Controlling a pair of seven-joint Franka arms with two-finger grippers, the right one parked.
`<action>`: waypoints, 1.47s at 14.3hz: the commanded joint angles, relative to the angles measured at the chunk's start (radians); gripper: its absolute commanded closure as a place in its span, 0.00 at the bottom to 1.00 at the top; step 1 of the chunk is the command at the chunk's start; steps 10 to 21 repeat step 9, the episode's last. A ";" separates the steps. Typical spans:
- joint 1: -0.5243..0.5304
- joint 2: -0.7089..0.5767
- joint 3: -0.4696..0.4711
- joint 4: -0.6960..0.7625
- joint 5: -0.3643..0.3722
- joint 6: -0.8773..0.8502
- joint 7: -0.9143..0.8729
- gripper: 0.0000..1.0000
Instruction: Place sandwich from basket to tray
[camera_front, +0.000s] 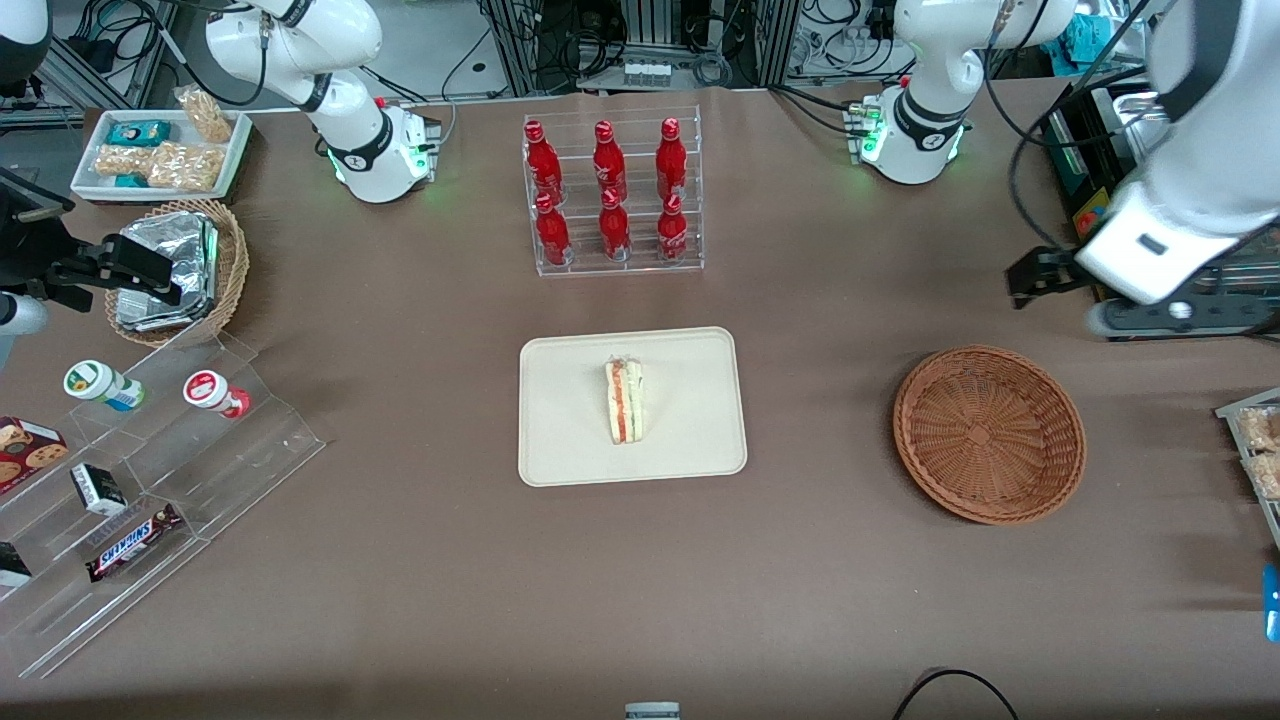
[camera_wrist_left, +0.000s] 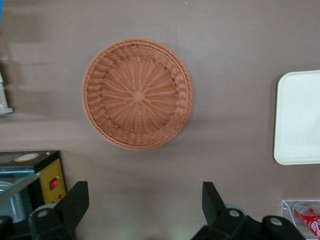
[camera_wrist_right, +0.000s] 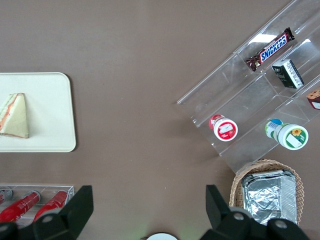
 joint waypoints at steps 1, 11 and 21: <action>0.025 -0.021 -0.017 0.048 0.004 -0.033 0.024 0.00; 0.038 -0.008 0.020 0.111 -0.064 -0.111 0.098 0.00; 0.038 -0.008 0.020 0.111 -0.064 -0.111 0.098 0.00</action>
